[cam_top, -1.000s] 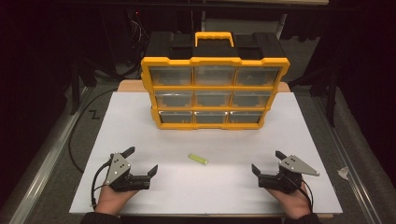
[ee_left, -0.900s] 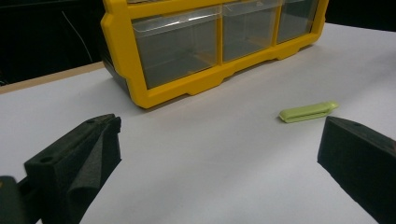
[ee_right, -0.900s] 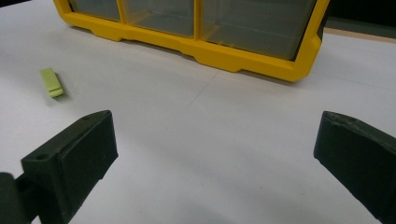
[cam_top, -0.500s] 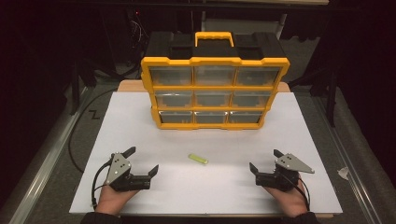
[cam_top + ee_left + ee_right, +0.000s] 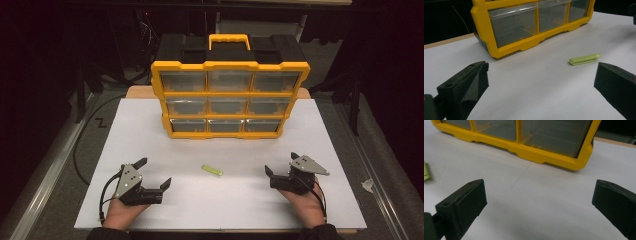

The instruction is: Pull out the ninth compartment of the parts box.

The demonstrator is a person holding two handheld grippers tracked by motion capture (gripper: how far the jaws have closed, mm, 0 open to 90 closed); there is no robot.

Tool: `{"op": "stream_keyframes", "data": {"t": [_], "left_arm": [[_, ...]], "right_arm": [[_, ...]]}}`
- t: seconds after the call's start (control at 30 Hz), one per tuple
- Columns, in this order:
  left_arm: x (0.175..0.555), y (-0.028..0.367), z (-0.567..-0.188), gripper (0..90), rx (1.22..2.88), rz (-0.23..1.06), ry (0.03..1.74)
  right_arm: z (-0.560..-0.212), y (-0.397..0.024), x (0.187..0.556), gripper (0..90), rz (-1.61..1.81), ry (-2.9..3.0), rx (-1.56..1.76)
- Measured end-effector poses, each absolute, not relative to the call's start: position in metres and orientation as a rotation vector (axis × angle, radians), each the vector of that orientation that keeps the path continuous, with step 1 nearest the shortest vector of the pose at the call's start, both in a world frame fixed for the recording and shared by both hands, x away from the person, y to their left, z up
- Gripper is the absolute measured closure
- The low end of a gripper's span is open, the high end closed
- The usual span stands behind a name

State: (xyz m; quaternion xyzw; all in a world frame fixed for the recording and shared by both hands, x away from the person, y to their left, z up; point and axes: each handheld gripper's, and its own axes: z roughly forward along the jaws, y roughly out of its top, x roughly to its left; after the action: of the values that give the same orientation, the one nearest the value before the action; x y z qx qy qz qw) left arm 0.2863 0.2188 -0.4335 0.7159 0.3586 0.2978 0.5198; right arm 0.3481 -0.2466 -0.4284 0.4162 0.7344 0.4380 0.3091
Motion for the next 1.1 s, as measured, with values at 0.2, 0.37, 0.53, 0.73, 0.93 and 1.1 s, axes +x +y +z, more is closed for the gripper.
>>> {"op": "stream_keyframes", "data": {"t": [0.2,0.37,0.53,0.73,0.93,1.1], "left_arm": [[0.286,0.218,-0.434,0.0,1.719,0.707,0.857],[0.286,0.218,-0.434,0.1,1.72,0.712,0.858],[0.287,0.218,-0.434,0.0,1.717,0.714,0.858],[0.286,0.22,-0.435,0.1,1.705,0.732,0.867],[0.286,0.222,-0.436,0.0,1.687,0.726,0.882],[0.286,0.22,-0.436,0.0,1.707,0.724,0.873]], "right_arm": [[-0.424,-0.247,0.364,0.9,1.166,1.872,1.112],[-0.424,-0.243,0.376,1.0,1.155,1.867,1.113],[-0.424,-0.237,0.388,1.0,1.137,1.883,1.118],[-0.425,-0.234,0.399,1.1,1.141,1.893,1.102],[-0.425,-0.231,0.411,1.6,1.117,1.897,1.118],[-0.426,-0.229,0.409,1.2,1.087,1.918,1.105]]}}
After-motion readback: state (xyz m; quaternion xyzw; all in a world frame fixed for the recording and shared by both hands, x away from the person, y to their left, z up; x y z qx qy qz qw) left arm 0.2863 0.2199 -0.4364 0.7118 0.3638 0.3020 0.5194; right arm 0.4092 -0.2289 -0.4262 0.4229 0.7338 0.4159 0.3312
